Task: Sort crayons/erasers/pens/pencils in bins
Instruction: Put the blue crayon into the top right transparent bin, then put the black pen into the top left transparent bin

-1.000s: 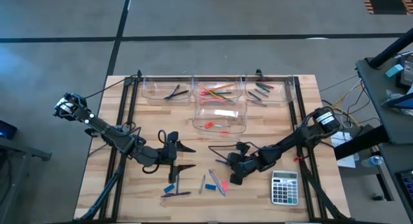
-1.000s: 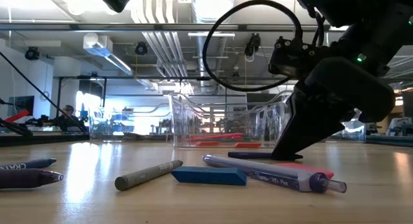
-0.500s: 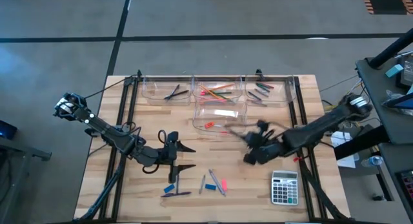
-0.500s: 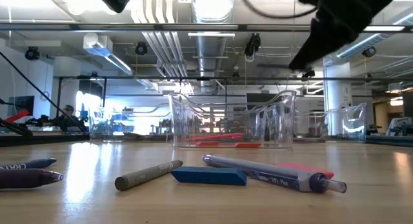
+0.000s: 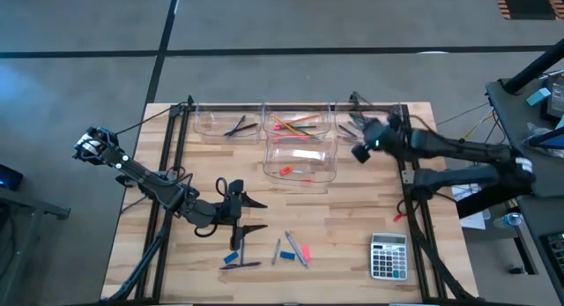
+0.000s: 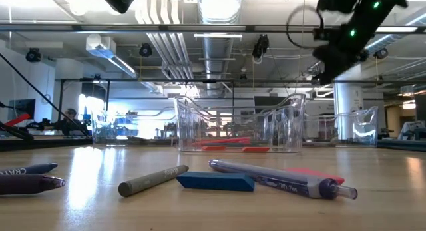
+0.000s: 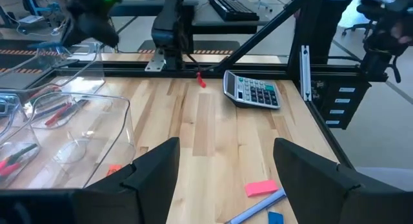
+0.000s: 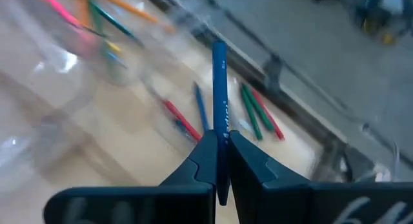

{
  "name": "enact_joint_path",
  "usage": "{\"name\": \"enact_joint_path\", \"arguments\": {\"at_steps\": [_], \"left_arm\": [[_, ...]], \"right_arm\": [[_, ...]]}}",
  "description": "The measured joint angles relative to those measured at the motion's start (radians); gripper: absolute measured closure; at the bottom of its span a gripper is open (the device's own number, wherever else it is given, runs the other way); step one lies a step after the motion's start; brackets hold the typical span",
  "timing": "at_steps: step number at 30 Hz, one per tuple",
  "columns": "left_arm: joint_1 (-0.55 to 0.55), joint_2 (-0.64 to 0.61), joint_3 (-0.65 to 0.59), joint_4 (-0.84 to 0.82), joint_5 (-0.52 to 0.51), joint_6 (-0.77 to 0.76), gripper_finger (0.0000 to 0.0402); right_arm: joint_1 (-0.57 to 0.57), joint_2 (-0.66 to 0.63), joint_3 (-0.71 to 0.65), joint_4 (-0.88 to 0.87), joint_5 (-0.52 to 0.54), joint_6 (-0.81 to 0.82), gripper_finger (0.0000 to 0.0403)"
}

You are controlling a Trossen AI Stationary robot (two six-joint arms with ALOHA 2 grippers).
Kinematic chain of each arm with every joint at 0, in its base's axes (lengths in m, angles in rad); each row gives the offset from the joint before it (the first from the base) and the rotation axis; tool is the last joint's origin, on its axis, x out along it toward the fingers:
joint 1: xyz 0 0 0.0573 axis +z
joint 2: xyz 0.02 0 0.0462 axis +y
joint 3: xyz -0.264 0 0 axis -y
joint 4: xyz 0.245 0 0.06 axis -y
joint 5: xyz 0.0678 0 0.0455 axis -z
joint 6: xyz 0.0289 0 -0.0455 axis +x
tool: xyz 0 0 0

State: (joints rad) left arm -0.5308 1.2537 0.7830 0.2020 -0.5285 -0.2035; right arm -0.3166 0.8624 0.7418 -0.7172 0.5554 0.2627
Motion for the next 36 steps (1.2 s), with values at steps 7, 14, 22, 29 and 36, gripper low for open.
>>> {"name": "enact_joint_path", "arguments": {"at_steps": [7,14,22,29,36], "left_arm": [[0.0,0.0,0.0,0.0,0.0,0.001,0.0165],[0.0,0.0,0.0,0.0,0.0,0.001,0.0165],[0.0,0.0,0.0,0.0,0.001,0.001,0.0165],[0.0,0.0,0.0,0.0,0.001,0.001,0.0165],[0.0,0.0,0.0,-0.001,0.005,-0.03,0.0165]], "right_arm": [[-0.299,0.003,-0.064,0.113,-0.273,-0.123,0.039],[-0.366,0.024,-0.079,0.155,-0.327,-0.157,0.0377],[-0.365,0.022,-0.079,0.154,-0.32,-0.159,0.0265],[-0.334,-0.018,-0.079,0.117,-0.4,-0.128,0.0196],[-0.146,-0.158,-0.081,0.137,-0.433,-0.014,0.0198]]}}
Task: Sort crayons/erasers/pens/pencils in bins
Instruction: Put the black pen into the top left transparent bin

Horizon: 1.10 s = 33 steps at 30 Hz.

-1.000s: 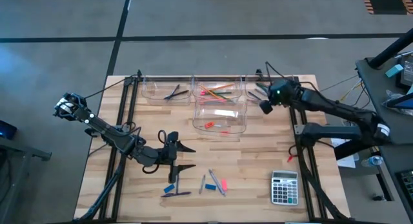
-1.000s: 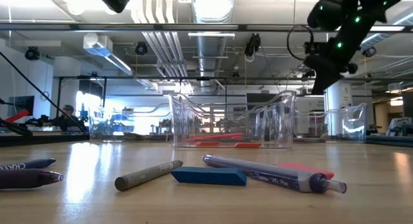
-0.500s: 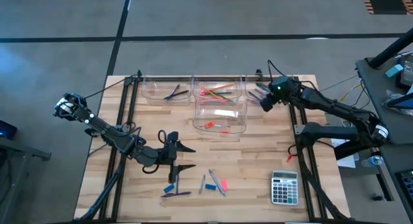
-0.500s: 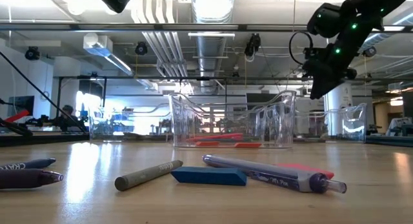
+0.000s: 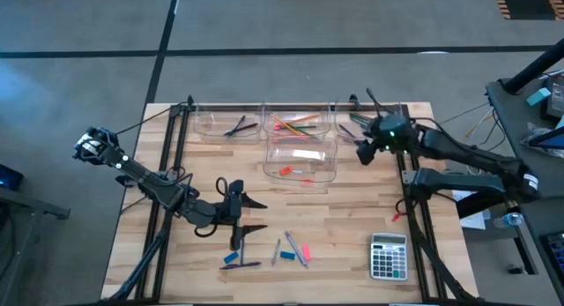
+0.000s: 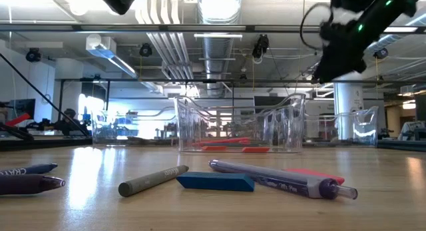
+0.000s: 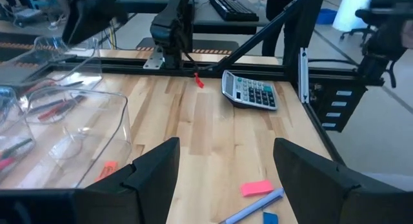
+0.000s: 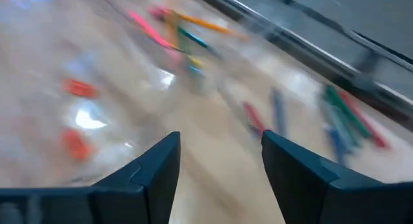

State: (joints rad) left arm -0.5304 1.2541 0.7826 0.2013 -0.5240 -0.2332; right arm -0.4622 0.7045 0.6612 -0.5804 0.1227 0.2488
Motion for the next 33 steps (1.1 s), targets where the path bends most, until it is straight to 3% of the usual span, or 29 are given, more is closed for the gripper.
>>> {"name": "enact_joint_path", "arguments": {"at_steps": [7,14,18,25,33], "left_arm": [[-0.001,0.0,-0.001,0.0,0.0,-0.05,0.0165],[-0.016,-0.006,0.015,-0.089,0.003,-0.076,0.0165],[-0.014,-0.01,0.078,-0.208,0.003,-0.08,0.0165],[-0.014,0.024,0.276,-0.635,0.083,-0.243,0.0165],[-0.052,0.162,0.304,-0.832,0.336,-0.421,0.0165]], "right_arm": [[0.365,-0.102,-0.098,0.284,0.072,0.072,0.0202],[0.654,-0.067,-0.208,0.638,0.233,-0.063,0.0202],[0.721,-0.025,-0.2,0.685,0.27,-0.086,0.0202],[0.747,0.047,-0.168,0.73,0.272,-0.117,0.0202],[0.78,0.152,-0.145,0.776,0.273,-0.094,0.0202]]}}
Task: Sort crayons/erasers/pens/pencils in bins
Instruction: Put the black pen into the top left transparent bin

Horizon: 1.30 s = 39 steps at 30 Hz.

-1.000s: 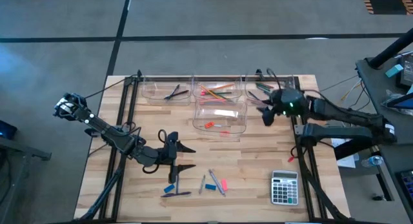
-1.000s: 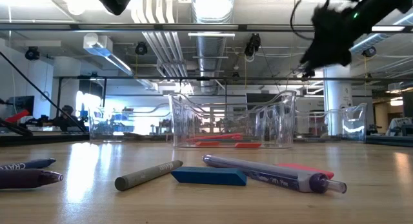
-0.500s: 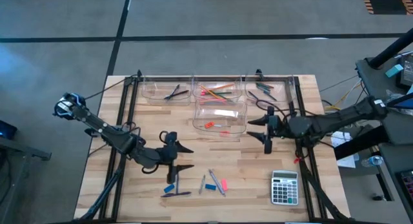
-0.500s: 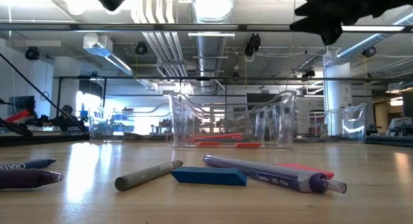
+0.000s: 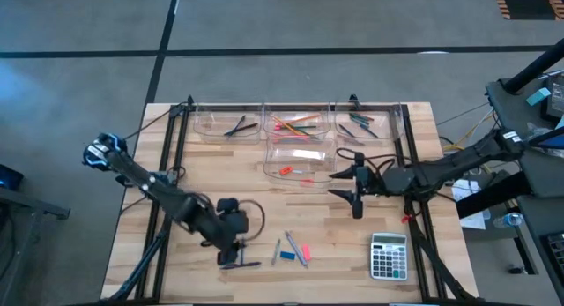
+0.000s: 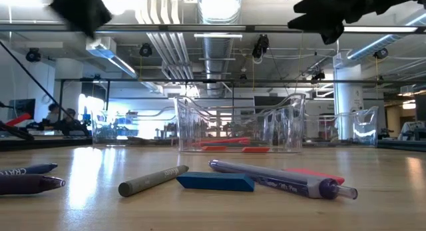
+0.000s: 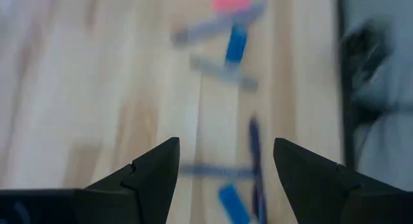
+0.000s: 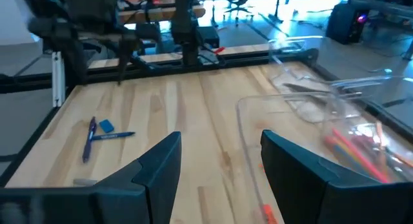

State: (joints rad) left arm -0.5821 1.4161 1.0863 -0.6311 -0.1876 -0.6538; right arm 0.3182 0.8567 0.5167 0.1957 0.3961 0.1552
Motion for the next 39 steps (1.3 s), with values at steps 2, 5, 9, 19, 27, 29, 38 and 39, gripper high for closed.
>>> {"name": "enact_joint_path", "arguments": {"at_steps": [2,5,9,19,27,29,38,39], "left_arm": [[-0.029,0.039,0.0,-0.061,0.013,-0.032,0.0165],[-0.076,0.091,0.0,-0.114,0.025,-0.049,0.0165],[-0.134,0.138,0.004,-0.103,0.044,-0.049,0.0165],[-0.253,0.224,0.021,-0.041,0.059,-0.151,0.0165],[-0.279,0.228,0.016,-0.002,0.009,-0.179,0.0165],[-0.28,0.236,0.016,0.001,0.011,-0.176,0.0165],[-0.28,0.317,0.021,0.051,0.014,-0.015,0.0172],[-0.28,0.329,0.022,0.055,0.015,0.006,0.0178]], "right_arm": [[0.016,0.031,0.0,0.031,-0.001,-0.01,0.0202],[0.039,0.069,0.0,0.052,-0.002,-0.018,0.0202],[0.057,0.096,0.0,0.06,-0.001,-0.016,0.0202],[0.095,0.109,0.0,0.081,0.09,0.015,0.0202],[0.161,0.165,0.004,0.162,0.154,0.009,0.0202],[0.171,0.183,0.015,0.163,0.155,0.009,0.0202],[0.175,0.243,0.051,0.161,0.156,-0.018,0.0202],[0.175,0.247,0.053,0.161,0.156,-0.017,0.0202]]}}
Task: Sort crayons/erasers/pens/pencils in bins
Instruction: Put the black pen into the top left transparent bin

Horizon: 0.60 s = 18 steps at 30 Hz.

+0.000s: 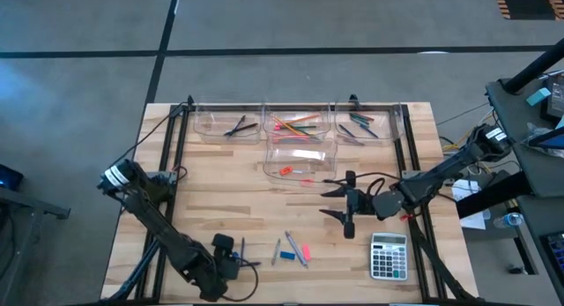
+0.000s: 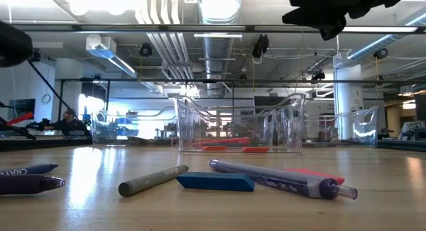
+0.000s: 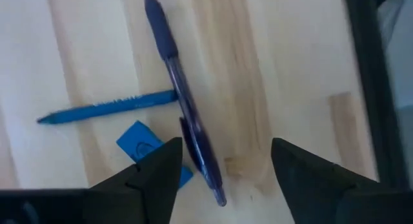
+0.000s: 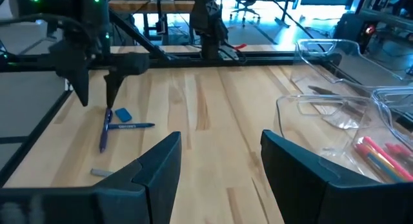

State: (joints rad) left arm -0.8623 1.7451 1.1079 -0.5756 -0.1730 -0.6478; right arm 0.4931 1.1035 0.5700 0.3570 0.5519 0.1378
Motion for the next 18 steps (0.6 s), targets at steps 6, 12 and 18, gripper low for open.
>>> {"name": "enact_joint_path", "arguments": {"at_steps": [6,12,18], "left_arm": [[0.008,0.042,-0.005,-0.006,0.039,0.009,0.0229],[0.015,0.053,-0.007,-0.001,0.042,0.009,0.0265],[0.026,0.066,-0.011,0.018,0.042,0.009,0.0269]], "right_arm": [[0.0,0.011,0.007,0.001,0.0,0.0,0.0202],[0.0,0.006,0.007,-0.001,0.0,0.0,0.0202],[0.0,0.006,0.007,-0.001,-0.001,0.008,0.0202]]}}
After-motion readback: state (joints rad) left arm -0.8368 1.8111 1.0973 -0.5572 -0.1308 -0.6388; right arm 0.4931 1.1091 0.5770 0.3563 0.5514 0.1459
